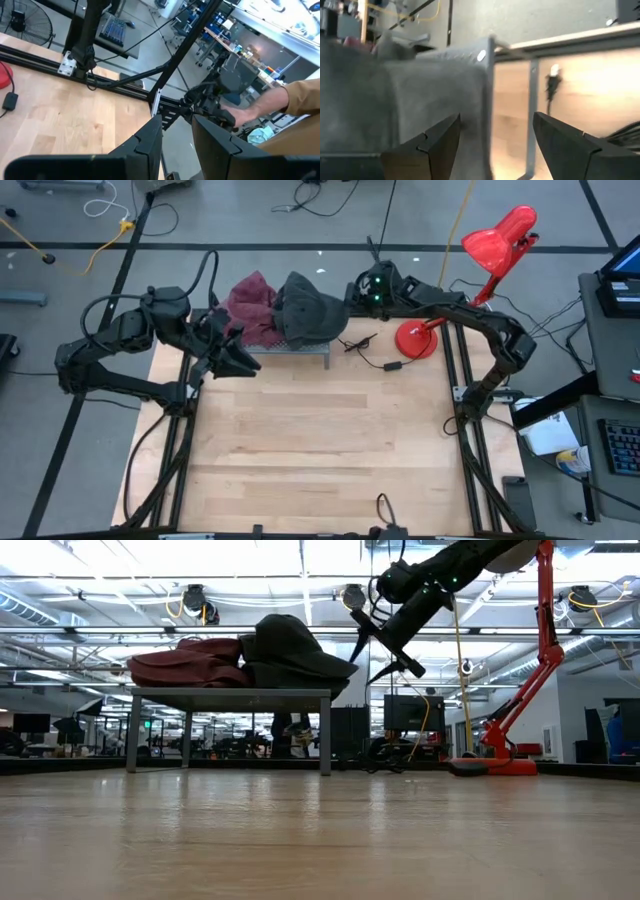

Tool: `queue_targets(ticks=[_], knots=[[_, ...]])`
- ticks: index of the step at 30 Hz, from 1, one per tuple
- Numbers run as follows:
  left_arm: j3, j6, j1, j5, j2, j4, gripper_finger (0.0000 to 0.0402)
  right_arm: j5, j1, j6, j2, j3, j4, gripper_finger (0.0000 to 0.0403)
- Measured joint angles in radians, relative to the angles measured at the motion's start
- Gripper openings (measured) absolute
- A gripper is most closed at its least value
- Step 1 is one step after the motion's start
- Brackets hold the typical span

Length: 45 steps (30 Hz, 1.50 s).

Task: Pick & Place hat
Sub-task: Stack the black cap on top of the black cap on the shelf, then return to Home Position

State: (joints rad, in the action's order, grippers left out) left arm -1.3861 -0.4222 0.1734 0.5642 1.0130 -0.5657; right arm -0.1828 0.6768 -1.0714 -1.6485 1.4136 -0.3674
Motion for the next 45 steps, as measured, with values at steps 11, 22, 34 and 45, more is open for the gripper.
queue_targets(ticks=[11, 22, 34, 45], knots=[[0.0, 0.008, 0.0, 0.02, 0.0, 0.056, 0.0113, 0.079, -0.112, 0.001, 0.0, 0.0, 0.033, 0.0247], [0.0, 0.022, 0.0, 0.02, 0.0, 0.111, 0.0113, 0.108, -0.15, -0.066, 0.0, 0.0, 0.169, 0.0247], [0.0, 0.029, 0.0, 0.02, 0.0, 0.152, 0.0113, 0.109, -0.126, -0.019, 0.028, 0.0, 0.125, 0.0247], [0.0, 0.127, 0.014, -0.122, 0.0, 0.178, 0.0113, 0.186, -0.132, 0.436, 0.214, 0.0, -0.034, 0.0247]])
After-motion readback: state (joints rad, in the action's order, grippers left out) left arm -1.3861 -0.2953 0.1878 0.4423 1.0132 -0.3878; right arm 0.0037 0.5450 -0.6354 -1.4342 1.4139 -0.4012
